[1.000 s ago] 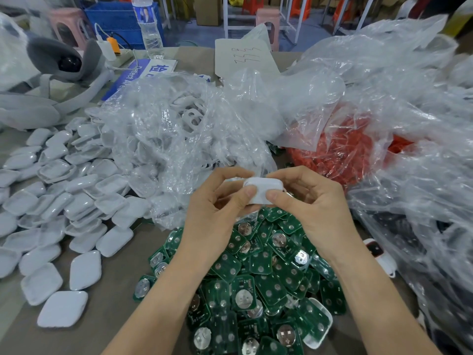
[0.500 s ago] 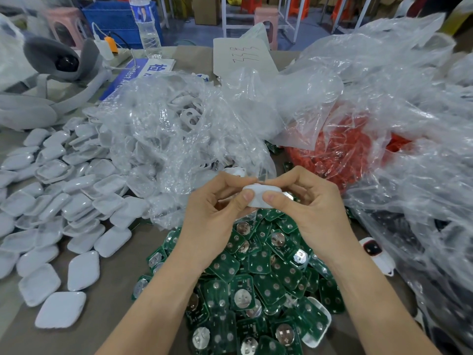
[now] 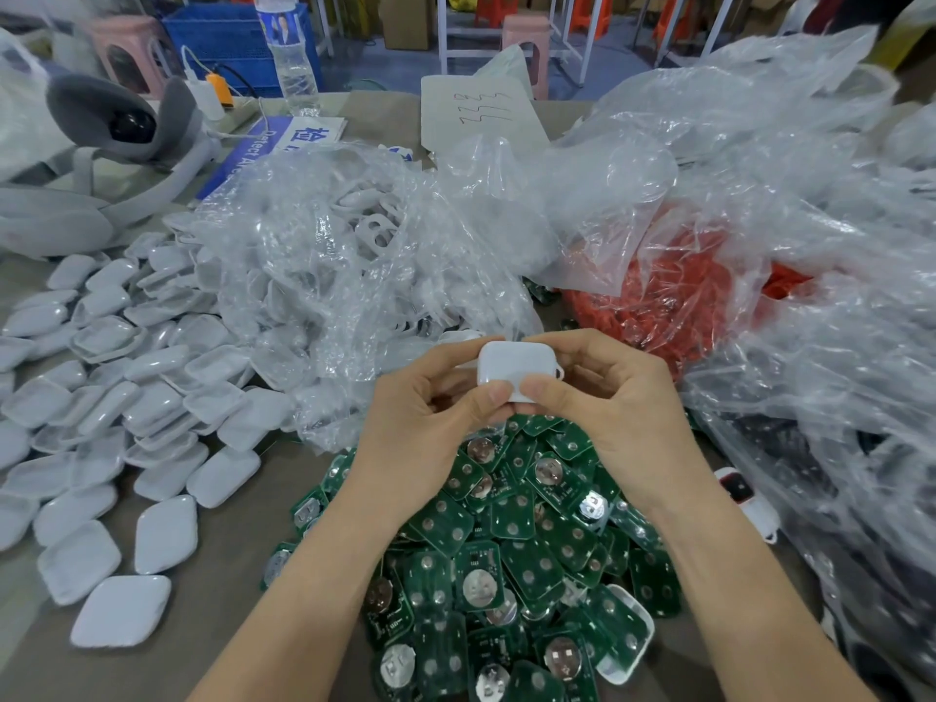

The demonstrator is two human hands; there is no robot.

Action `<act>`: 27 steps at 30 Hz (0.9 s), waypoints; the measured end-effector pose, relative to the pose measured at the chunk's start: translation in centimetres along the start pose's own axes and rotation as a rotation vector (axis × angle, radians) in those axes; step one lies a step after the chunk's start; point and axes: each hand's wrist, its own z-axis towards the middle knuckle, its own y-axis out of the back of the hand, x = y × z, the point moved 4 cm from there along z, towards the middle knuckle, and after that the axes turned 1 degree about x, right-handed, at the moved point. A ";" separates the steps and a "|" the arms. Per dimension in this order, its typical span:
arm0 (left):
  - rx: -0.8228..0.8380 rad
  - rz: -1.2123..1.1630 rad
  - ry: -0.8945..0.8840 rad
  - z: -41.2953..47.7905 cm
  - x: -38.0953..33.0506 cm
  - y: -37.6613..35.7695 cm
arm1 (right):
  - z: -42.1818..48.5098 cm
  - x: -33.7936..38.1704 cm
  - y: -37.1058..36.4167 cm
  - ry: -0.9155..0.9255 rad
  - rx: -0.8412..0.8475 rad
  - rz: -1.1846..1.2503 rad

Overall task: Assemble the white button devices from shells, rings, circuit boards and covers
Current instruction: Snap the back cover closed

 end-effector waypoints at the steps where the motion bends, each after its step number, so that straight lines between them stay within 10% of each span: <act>1: -0.005 0.004 -0.002 0.0 0.0 0.0 | 0.0 0.0 0.0 -0.002 0.004 -0.001; 27: 0.190 0.047 -0.082 -0.4 -0.1 -0.9 | -0.2 0.5 -0.2 0.104 0.150 0.020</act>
